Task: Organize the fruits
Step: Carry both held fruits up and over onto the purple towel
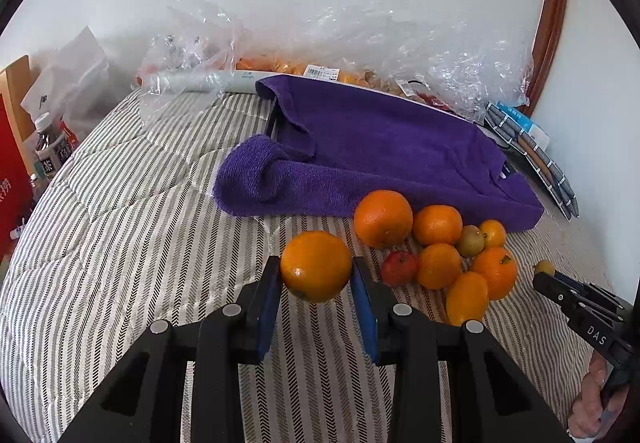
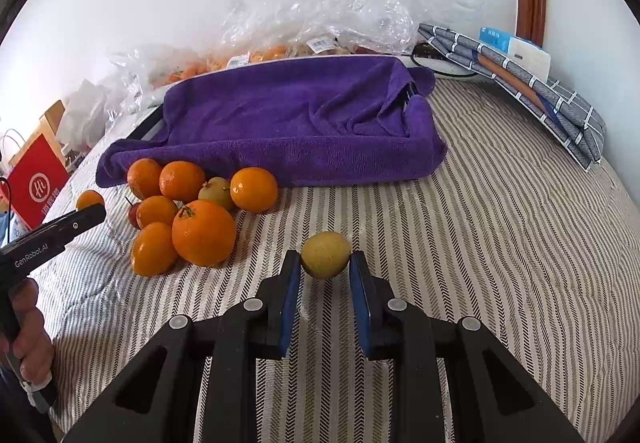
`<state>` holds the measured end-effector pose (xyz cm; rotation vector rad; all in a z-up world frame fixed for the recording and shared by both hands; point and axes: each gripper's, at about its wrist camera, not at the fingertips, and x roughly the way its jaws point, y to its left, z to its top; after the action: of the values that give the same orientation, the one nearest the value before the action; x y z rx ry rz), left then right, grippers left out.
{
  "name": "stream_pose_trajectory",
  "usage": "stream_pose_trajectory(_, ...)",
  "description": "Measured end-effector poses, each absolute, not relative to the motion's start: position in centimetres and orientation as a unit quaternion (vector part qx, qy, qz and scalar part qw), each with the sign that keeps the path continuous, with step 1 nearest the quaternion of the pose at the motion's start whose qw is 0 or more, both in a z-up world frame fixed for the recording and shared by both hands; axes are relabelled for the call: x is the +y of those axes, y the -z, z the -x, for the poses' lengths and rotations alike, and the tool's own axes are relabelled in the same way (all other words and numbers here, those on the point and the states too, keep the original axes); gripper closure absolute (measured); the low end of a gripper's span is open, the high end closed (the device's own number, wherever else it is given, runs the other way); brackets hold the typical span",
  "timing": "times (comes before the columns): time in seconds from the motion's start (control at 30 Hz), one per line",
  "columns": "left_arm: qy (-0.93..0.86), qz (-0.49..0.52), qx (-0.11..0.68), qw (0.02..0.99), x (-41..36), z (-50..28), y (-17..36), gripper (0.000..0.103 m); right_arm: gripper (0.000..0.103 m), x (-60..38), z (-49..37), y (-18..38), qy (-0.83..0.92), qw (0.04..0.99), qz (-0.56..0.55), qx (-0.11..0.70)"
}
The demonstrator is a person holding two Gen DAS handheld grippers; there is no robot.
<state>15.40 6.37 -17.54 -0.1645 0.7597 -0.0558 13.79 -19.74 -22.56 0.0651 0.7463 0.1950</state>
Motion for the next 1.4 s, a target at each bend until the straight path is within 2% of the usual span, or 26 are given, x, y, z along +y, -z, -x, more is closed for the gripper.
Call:
stream_pose_trajectory(0.57,-0.002,0.088,0.358,0.930,7.5,-15.3,16.5,0.070,0.078,-20.6,-12.8,21.6,-0.081,0.934,-0.069,0.340)
stream_pose_trajectory(0.8,0.002,0.110,0.346,0.932,8.7,-16.3,13.1,0.070,0.078,-19.6,-13.5,18.5,-0.100,0.944,-0.061,0.309)
stream_pose_trajectory(1.1,0.006,0.091,0.299,0.950,7.1,-20.5,8.4,0.070,0.078,-18.9,-17.4,13.9,-0.105,0.958,-0.062,0.260)
stream_pose_trajectory(1.4,0.003,0.094,0.281,0.955,6.1,-27.1,8.5,0.070,0.078,-18.4,-23.2,11.6,-0.108,0.966,-0.065,0.227)
